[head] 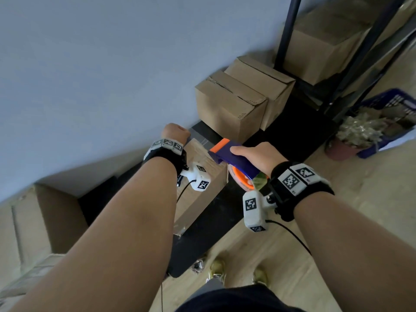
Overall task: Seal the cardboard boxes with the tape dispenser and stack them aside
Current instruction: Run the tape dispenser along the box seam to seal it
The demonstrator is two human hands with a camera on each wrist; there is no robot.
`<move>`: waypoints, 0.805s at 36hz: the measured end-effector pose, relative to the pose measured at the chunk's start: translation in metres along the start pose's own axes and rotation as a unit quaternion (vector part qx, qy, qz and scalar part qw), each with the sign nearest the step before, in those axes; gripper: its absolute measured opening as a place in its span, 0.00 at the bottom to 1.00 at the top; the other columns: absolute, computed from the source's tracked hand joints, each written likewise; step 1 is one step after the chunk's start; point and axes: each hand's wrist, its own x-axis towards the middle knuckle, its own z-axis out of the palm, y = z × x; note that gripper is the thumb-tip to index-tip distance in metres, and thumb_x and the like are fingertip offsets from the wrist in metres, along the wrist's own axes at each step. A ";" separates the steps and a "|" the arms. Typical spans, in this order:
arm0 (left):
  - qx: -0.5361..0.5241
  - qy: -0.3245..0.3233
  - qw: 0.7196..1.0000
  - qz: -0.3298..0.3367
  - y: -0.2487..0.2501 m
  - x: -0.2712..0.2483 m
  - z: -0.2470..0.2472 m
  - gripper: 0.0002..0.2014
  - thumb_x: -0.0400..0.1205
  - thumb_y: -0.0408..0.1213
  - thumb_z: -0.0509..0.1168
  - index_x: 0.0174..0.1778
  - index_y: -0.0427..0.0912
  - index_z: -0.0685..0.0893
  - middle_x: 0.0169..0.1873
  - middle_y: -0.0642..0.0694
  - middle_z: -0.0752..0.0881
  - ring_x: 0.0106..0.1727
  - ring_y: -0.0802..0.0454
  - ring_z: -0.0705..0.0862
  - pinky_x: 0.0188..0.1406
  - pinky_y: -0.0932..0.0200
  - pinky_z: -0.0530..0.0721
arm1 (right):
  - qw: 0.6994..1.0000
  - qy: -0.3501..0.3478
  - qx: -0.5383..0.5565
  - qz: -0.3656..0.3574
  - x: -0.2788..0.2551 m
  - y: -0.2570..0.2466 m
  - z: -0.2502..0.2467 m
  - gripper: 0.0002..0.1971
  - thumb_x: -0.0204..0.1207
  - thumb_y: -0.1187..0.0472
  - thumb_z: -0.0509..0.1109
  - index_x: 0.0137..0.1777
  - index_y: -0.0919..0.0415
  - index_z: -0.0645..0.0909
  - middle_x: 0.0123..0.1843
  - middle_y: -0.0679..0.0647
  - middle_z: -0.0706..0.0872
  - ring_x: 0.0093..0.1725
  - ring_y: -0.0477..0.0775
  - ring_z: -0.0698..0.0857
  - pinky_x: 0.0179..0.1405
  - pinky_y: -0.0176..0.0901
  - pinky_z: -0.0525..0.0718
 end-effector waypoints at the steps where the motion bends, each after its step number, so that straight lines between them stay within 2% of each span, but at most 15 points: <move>1: 0.006 -0.003 1.000 0.000 -0.001 0.001 0.001 0.07 0.79 0.33 0.67 0.44 0.35 0.89 0.38 0.43 0.85 0.41 0.48 0.82 0.40 0.59 0.78 | 1.000 -0.001 -0.002 0.002 0.001 0.000 0.001 0.18 0.71 0.42 0.75 0.41 0.59 0.84 0.37 0.53 0.89 0.38 0.51 0.87 0.35 0.40 0.80; 4: 0.015 -0.023 1.000 -0.009 -0.002 0.003 0.004 0.06 0.80 0.33 0.66 0.40 0.35 0.85 0.38 0.40 0.85 0.41 0.45 0.82 0.40 0.58 0.78 | 1.000 -0.008 0.002 0.007 0.005 0.002 0.002 0.20 0.70 0.42 0.76 0.44 0.61 0.85 0.41 0.55 0.90 0.42 0.54 0.88 0.42 0.43 0.83; 5: 0.020 -0.028 0.999 -0.009 -0.003 0.003 0.005 0.09 0.81 0.34 0.66 0.42 0.32 0.86 0.40 0.37 0.86 0.43 0.44 0.83 0.41 0.57 0.79 | 1.000 -0.009 0.004 0.008 0.006 0.003 0.003 0.20 0.70 0.42 0.76 0.45 0.61 0.85 0.42 0.56 0.90 0.43 0.55 0.89 0.45 0.45 0.83; 7: 0.037 -0.039 0.998 -0.016 -0.005 0.002 0.009 0.13 0.83 0.36 0.64 0.54 0.29 0.87 0.51 0.35 0.88 0.53 0.40 0.86 0.50 0.53 0.81 | 1.000 -0.008 0.004 0.010 0.008 0.003 0.003 0.21 0.69 0.42 0.76 0.46 0.62 0.85 0.42 0.56 0.90 0.44 0.55 0.89 0.47 0.46 0.84; 9: 0.045 -0.041 0.998 -0.024 -0.004 -0.004 0.012 0.16 0.86 0.36 0.59 0.64 0.30 0.82 0.61 0.33 0.85 0.63 0.37 0.82 0.59 0.52 0.79 | 1.000 -0.008 -0.001 0.007 0.009 0.003 0.003 0.21 0.70 0.42 0.76 0.46 0.62 0.85 0.42 0.56 0.90 0.44 0.55 0.89 0.46 0.45 0.84; 12: 0.027 -0.034 0.998 -0.049 0.003 -0.018 0.011 0.17 0.88 0.29 0.50 0.69 0.29 0.76 0.66 0.33 0.81 0.68 0.37 0.79 0.65 0.50 0.76 | 1.000 -0.005 -0.010 0.004 0.011 0.002 0.004 0.21 0.70 0.42 0.76 0.45 0.63 0.84 0.41 0.56 0.89 0.42 0.54 0.88 0.41 0.42 0.82; 16: 0.050 -0.064 0.995 -0.049 0.000 -0.017 0.015 0.17 0.87 0.26 0.53 0.72 0.27 0.71 0.72 0.31 0.75 0.74 0.36 0.73 0.70 0.50 0.69 | 1.000 -0.007 -0.021 0.002 0.013 0.003 0.004 0.21 0.71 0.42 0.76 0.44 0.63 0.84 0.41 0.56 0.89 0.42 0.54 0.87 0.41 0.42 0.82; 18: 0.018 -0.061 0.996 -0.068 -0.004 -0.015 0.015 0.16 0.87 0.28 0.52 0.70 0.27 0.72 0.70 0.30 0.75 0.72 0.34 0.73 0.70 0.47 0.70 | 1.000 -0.006 -0.027 0.000 0.014 0.004 0.004 0.21 0.71 0.42 0.75 0.45 0.63 0.84 0.42 0.56 0.88 0.43 0.53 0.87 0.42 0.42 0.82; 19: 0.011 -0.053 0.996 -0.068 -0.005 -0.016 0.014 0.15 0.88 0.30 0.51 0.67 0.28 0.75 0.66 0.29 0.78 0.69 0.34 0.76 0.66 0.46 0.73 | 1.000 -0.005 -0.030 -0.001 0.015 0.004 0.004 0.22 0.71 0.42 0.75 0.46 0.63 0.84 0.42 0.56 0.88 0.43 0.53 0.87 0.43 0.43 0.82; 21: 0.015 -0.006 1.000 -0.022 -0.007 -0.017 0.012 0.13 0.86 0.36 0.55 0.56 0.33 0.82 0.53 0.34 0.84 0.60 0.37 0.82 0.51 0.53 0.76 | 0.999 -0.004 -0.035 -0.002 0.015 0.003 0.006 0.22 0.71 0.41 0.75 0.46 0.63 0.83 0.42 0.56 0.88 0.43 0.54 0.87 0.45 0.44 0.83; 22: 0.001 0.027 1.000 -0.009 -0.006 -0.019 0.012 0.12 0.85 0.38 0.58 0.53 0.36 0.84 0.50 0.38 0.86 0.56 0.40 0.83 0.47 0.57 0.75 | 0.999 -0.002 -0.037 -0.002 0.016 0.003 0.006 0.23 0.70 0.41 0.75 0.46 0.63 0.84 0.42 0.56 0.88 0.43 0.54 0.87 0.44 0.44 0.82; 24: -0.037 0.067 0.997 -0.003 -0.005 -0.024 0.014 0.09 0.80 0.39 0.63 0.49 0.42 0.87 0.46 0.44 0.88 0.50 0.45 0.84 0.47 0.59 0.79 | 0.999 0.003 -0.039 -0.004 0.016 0.003 0.006 0.23 0.70 0.41 0.75 0.46 0.63 0.84 0.41 0.56 0.88 0.42 0.54 0.87 0.43 0.43 0.82; 26: -0.059 0.067 0.996 0.003 -0.007 -0.029 0.017 0.08 0.75 0.37 0.65 0.45 0.46 0.90 0.43 0.48 0.89 0.48 0.49 0.86 0.47 0.59 0.83 | 0.999 0.006 -0.040 -0.005 0.016 0.003 0.005 0.21 0.71 0.41 0.75 0.43 0.63 0.83 0.40 0.55 0.87 0.41 0.54 0.86 0.43 0.44 0.82; 29: -0.030 0.051 0.998 0.030 -0.009 -0.034 0.019 0.08 0.77 0.38 0.67 0.49 0.45 0.88 0.46 0.47 0.89 0.50 0.49 0.85 0.45 0.61 0.78 | 0.999 0.009 -0.040 -0.002 0.016 0.004 0.005 0.20 0.72 0.43 0.75 0.38 0.61 0.80 0.37 0.54 0.85 0.37 0.52 0.85 0.44 0.44 0.82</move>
